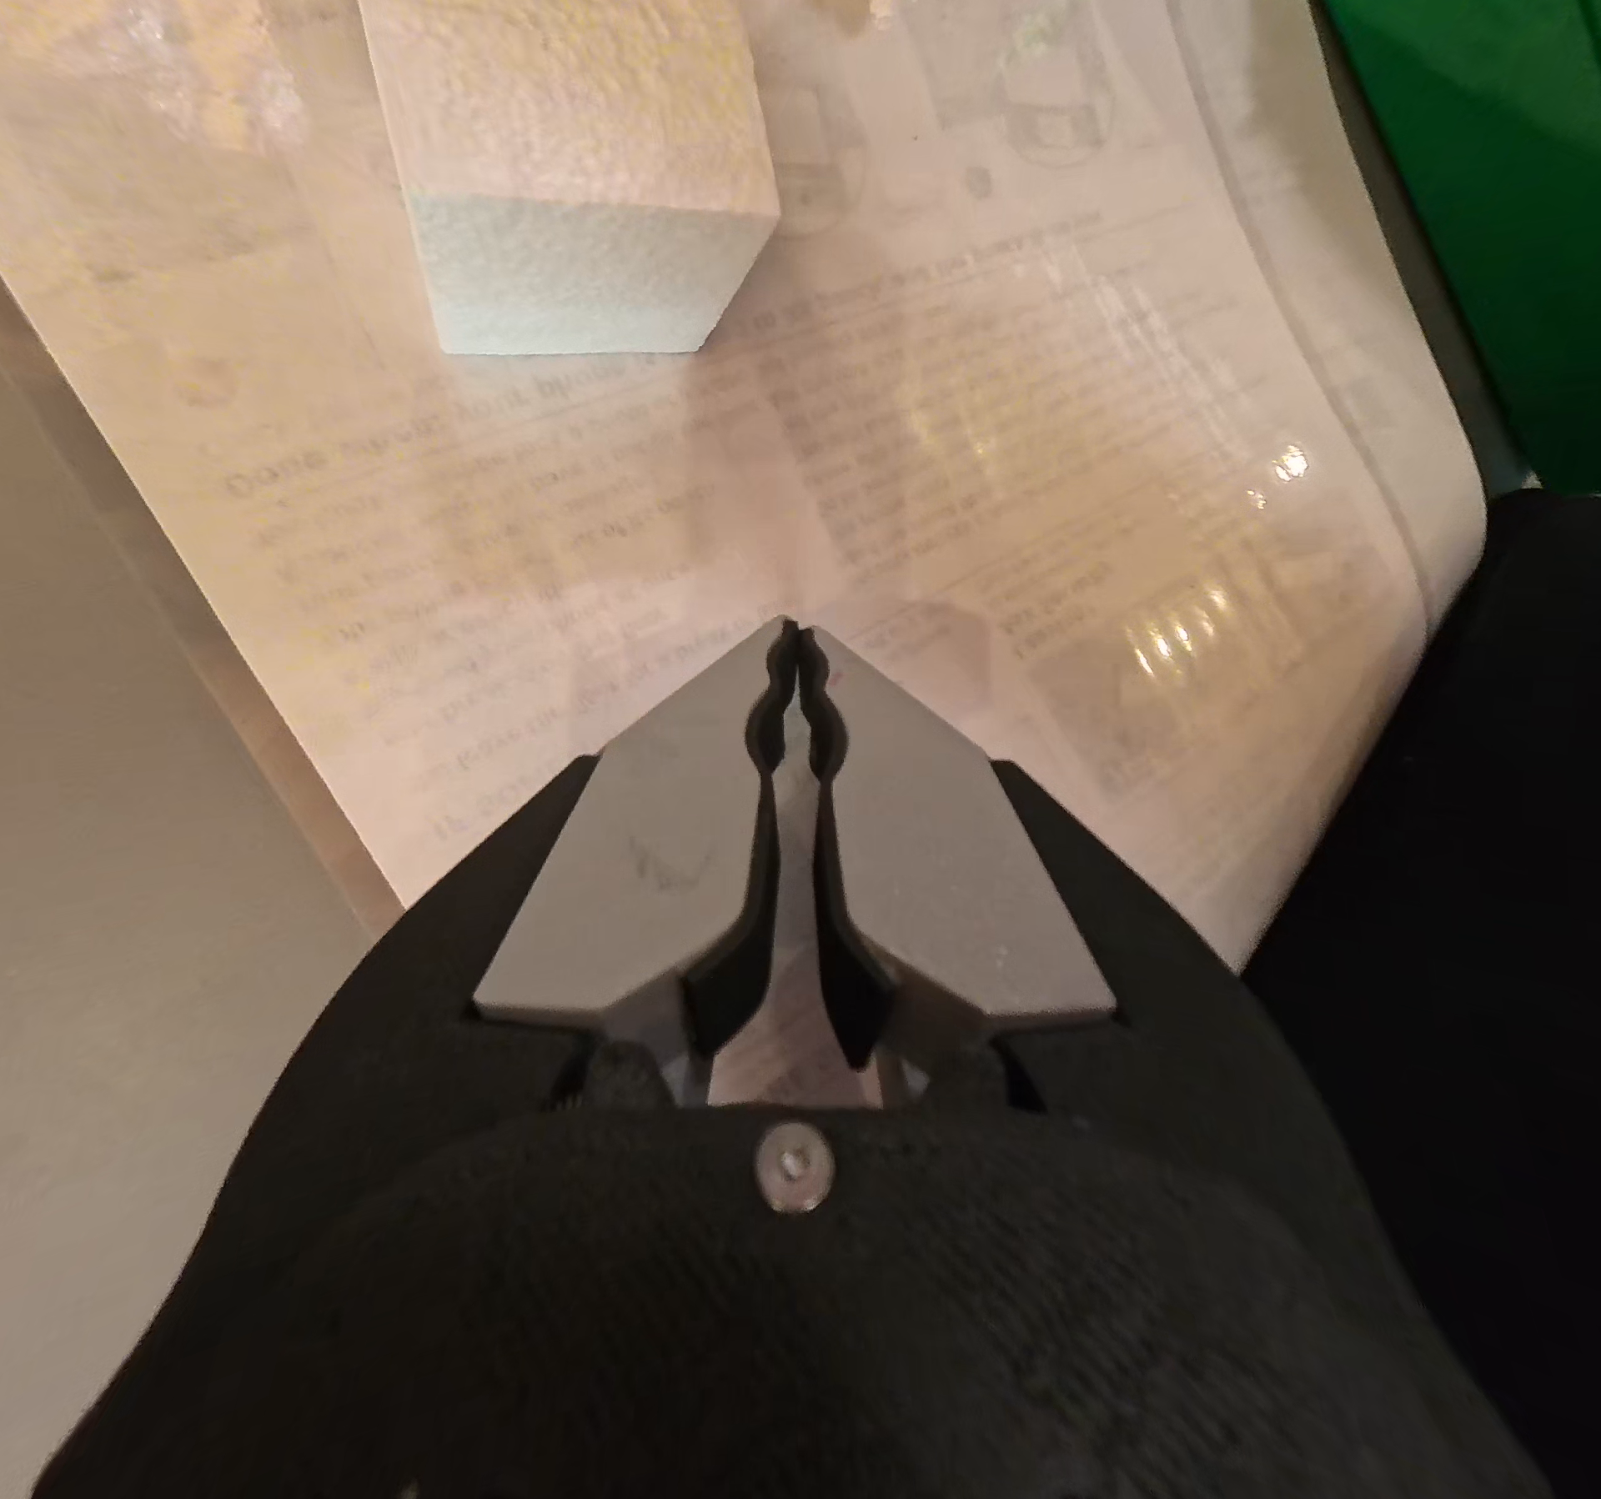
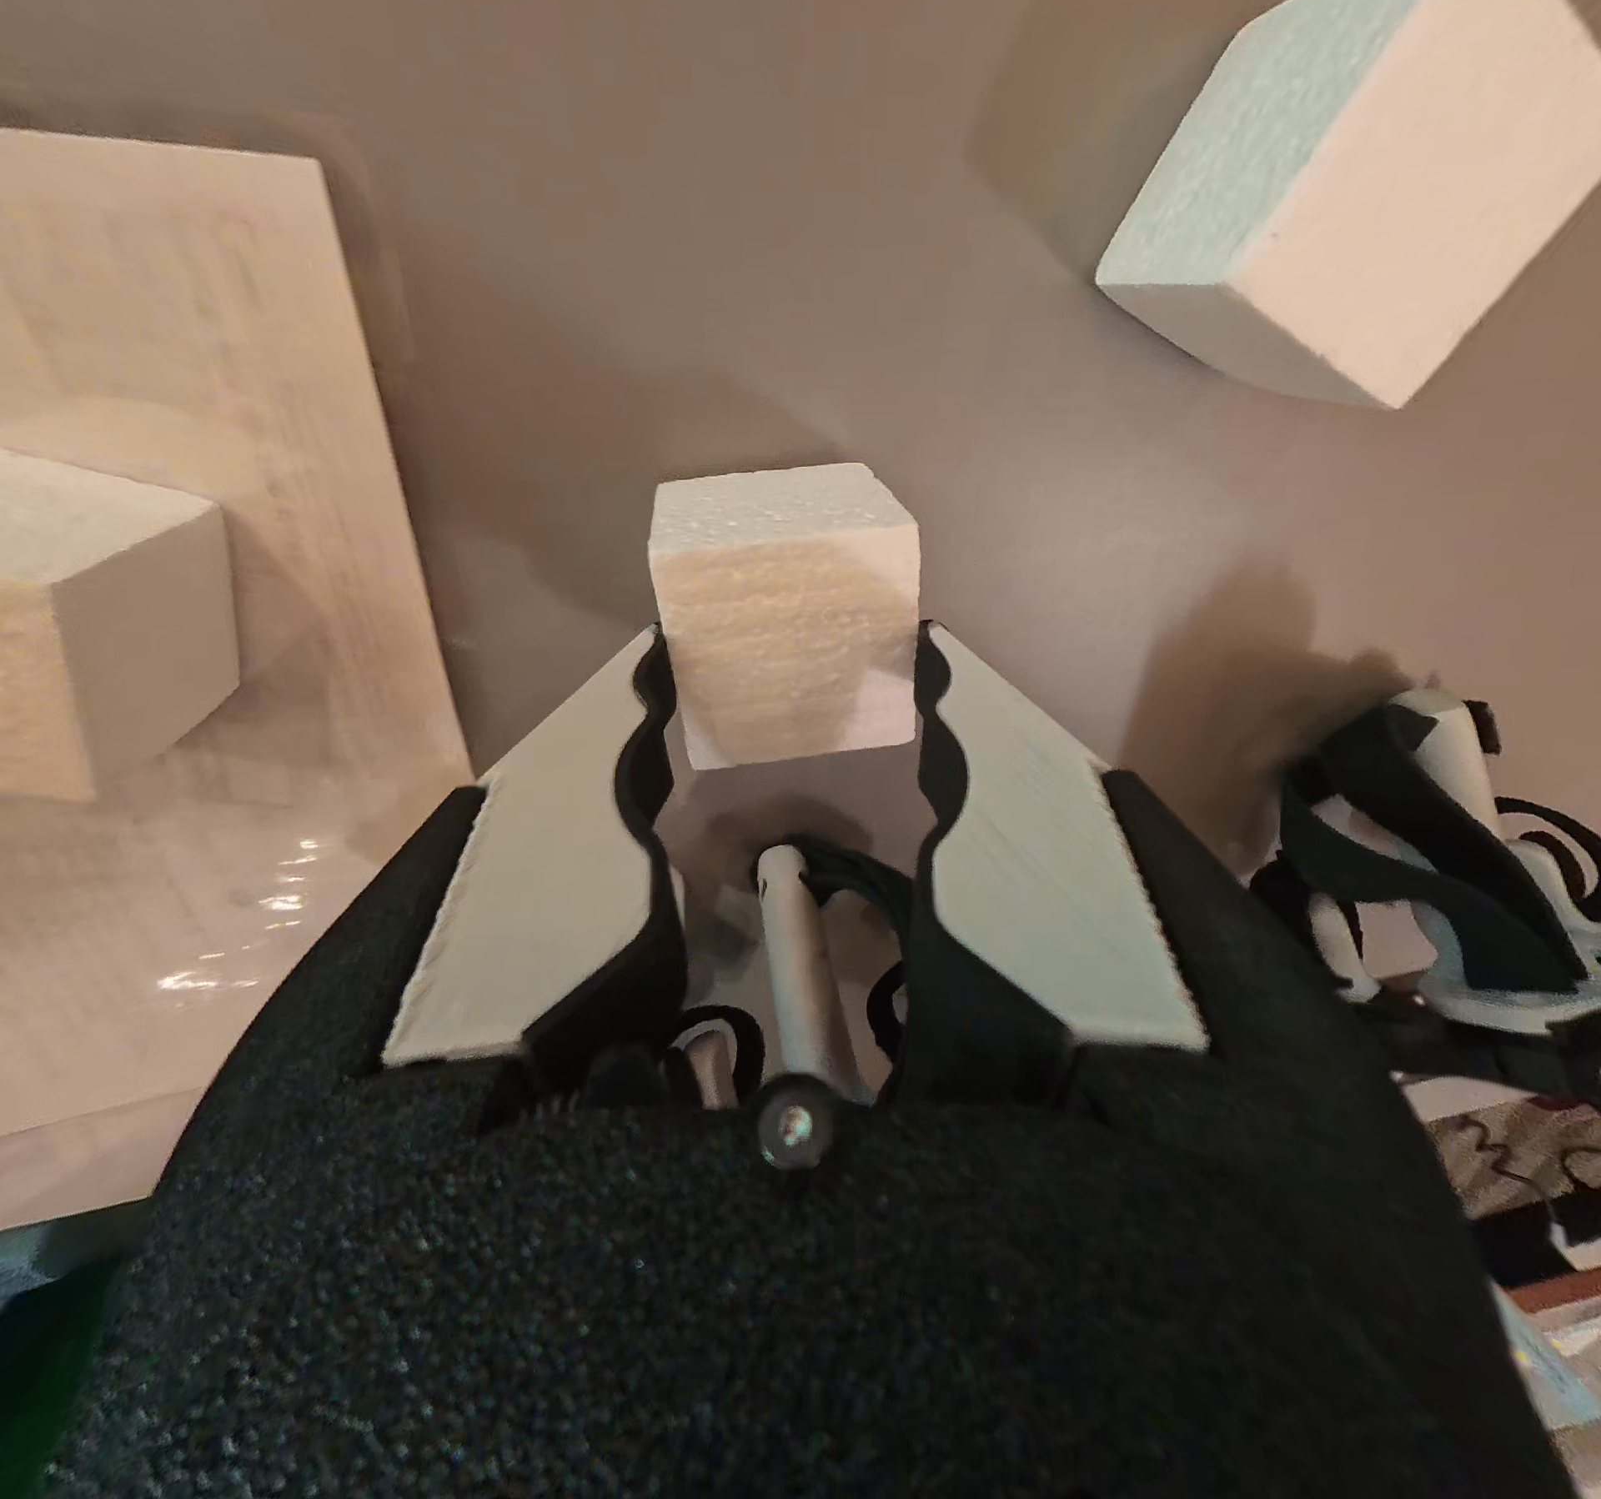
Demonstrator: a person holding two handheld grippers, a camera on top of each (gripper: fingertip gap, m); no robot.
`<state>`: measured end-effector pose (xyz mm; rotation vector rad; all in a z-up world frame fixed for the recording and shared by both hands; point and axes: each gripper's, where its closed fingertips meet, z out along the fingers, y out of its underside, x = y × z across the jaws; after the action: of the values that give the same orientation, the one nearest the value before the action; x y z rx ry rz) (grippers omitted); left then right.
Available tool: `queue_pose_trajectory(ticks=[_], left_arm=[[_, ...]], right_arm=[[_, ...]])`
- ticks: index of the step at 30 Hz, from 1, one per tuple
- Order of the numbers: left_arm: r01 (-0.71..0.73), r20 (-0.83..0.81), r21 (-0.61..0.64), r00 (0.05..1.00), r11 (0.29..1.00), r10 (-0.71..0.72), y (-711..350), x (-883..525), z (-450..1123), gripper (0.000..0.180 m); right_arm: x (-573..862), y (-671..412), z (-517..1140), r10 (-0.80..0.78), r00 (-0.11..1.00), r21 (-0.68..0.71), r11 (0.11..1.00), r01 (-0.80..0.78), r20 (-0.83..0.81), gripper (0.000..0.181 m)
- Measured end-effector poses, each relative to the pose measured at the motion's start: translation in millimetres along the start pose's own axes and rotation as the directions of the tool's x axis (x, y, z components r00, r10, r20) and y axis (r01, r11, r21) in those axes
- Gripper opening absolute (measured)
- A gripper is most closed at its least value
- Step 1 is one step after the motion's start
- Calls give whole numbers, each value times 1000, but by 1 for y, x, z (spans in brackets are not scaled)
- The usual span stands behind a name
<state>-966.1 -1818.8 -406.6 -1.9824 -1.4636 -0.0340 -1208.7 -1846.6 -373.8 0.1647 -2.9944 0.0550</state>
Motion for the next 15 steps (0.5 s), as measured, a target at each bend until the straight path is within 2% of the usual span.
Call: queue_pose_trajectory(ticks=[7, 15], left_arm=[[-18, -6, 10, 1000, 1000, 18, 0, 0, 0, 0], [-39, -9, 7, 999, 999, 39, 0, 0, 0, 0]], right_arm=[[-52, -2, -67, 105, 988, 172, 977, -123, 111, 55], [-123, 3, -82, 175, 966, 150, 967, -204, 188, 55]])
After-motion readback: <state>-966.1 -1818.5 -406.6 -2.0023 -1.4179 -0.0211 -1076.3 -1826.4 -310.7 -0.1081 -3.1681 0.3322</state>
